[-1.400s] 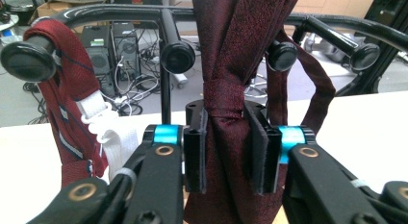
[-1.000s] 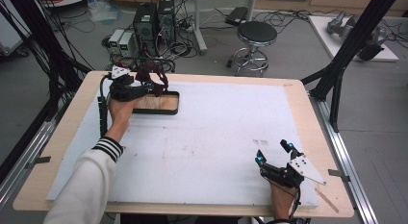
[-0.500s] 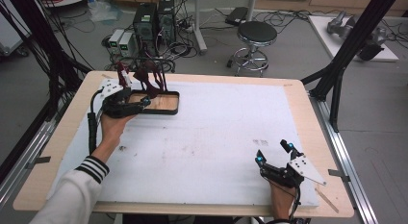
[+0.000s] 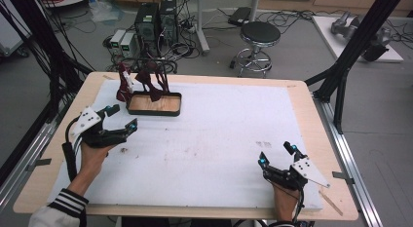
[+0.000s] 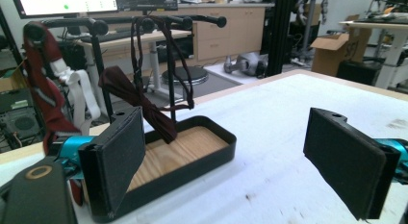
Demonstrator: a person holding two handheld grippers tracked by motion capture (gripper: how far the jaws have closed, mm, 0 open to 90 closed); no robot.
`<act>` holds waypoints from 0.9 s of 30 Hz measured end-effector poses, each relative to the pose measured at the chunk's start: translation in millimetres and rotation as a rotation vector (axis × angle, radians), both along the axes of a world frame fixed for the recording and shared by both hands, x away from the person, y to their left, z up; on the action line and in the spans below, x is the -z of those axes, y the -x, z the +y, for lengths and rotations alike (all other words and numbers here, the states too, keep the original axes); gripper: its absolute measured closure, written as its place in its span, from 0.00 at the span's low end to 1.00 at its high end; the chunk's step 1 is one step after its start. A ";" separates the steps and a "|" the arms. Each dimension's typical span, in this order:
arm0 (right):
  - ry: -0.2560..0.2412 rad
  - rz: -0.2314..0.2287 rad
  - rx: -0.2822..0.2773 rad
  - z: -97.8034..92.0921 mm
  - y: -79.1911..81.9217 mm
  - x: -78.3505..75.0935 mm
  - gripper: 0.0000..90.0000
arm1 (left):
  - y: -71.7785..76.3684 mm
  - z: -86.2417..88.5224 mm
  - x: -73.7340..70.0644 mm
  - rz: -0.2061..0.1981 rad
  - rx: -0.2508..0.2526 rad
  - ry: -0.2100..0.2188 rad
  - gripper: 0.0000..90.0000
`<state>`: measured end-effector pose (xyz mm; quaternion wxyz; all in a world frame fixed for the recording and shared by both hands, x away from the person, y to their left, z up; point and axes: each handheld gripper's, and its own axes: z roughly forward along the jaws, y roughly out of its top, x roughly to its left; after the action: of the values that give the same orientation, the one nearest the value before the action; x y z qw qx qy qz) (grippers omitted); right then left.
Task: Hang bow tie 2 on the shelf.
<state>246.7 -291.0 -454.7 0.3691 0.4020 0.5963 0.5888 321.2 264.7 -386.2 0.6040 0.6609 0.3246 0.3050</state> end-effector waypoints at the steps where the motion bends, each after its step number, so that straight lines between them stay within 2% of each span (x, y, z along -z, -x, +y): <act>1: 0.001 -0.001 0.001 0.1 0.0 0.0 0.06 | 3.7 3.2 2.9 -0.004 0.001 0.000 0.17; 9: 0.009 -0.006 0.003 0.4 0.2 0.1 0.06 | 34.1 20.2 30.7 -0.064 0.033 0.009 0.17; 12: 0.012 -0.009 0.001 0.3 0.0 0.1 0.06 | 40.7 24.5 40.8 -0.067 0.040 0.033 0.17; 16: 0.014 -0.009 0.003 0.4 0.2 0.1 0.06 | 44.3 28.4 49.8 -0.081 0.045 0.071 0.16; 27: 0.008 -0.013 0.001 0.3 0.9 0.3 0.06 | 44.3 28.0 60.3 -0.074 0.051 0.066 0.16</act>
<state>245.8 -290.7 -455.0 0.3748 0.3968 0.5960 0.5890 276.9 292.7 -446.5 0.6445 0.6371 0.2948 0.3029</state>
